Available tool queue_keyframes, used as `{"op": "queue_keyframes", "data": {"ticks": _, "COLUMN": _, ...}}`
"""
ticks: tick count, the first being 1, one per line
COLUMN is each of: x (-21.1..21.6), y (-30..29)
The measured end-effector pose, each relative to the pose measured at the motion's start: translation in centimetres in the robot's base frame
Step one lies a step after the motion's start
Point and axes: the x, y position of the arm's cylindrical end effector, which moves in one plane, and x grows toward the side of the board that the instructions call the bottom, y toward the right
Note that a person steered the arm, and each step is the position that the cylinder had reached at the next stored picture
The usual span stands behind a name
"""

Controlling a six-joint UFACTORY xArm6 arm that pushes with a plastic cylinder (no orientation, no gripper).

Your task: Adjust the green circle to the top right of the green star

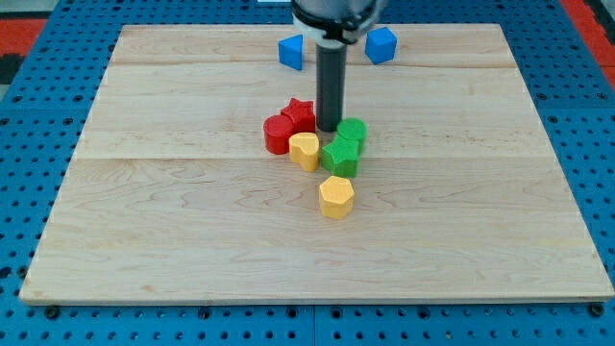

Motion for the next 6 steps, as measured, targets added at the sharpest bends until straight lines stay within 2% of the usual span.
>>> {"op": "queue_keyframes", "data": {"ticks": 1, "x": 0.0, "y": 0.0}}
{"op": "queue_keyframes", "data": {"ticks": 2, "x": -2.6, "y": 8.7}}
{"op": "queue_keyframes", "data": {"ticks": 3, "x": 3.3, "y": 13.4}}
{"op": "queue_keyframes", "data": {"ticks": 4, "x": 3.9, "y": 9.6}}
{"op": "queue_keyframes", "data": {"ticks": 6, "x": 2.3, "y": 8.6}}
